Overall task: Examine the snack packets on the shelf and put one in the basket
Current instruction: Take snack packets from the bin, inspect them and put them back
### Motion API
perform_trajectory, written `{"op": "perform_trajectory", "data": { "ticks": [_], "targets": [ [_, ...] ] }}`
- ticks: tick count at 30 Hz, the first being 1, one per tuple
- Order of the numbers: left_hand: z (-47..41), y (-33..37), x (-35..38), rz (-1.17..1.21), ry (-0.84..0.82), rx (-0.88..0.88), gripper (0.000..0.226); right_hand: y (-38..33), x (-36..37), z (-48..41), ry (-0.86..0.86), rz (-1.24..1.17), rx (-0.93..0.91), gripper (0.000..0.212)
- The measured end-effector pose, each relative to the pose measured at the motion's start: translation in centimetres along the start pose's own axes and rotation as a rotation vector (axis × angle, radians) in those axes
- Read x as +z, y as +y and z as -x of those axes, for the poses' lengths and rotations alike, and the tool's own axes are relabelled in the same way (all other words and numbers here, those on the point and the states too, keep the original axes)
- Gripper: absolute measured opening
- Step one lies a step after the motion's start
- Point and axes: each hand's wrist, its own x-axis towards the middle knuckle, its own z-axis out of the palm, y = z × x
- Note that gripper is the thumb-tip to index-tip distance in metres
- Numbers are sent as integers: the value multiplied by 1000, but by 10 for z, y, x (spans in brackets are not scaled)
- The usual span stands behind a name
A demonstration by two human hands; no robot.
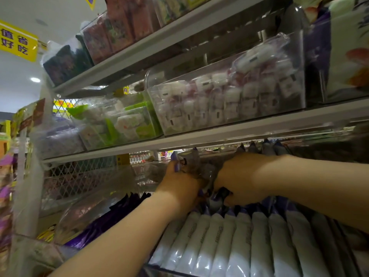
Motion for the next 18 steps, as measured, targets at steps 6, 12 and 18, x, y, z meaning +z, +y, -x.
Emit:
{"op": "perform_trajectory", "data": {
  "ticks": [6,12,18],
  "targets": [
    [-7,24,-4,-170,-87,57,37,9,-2,6,54,-62,78,42],
    [-4,16,-14,-71,-53,77,29,13,3,17,98,-27,169,45],
    [28,-6,-23,57,289,156,27,7,-1,13,155,48,242,24]
  ]
}}
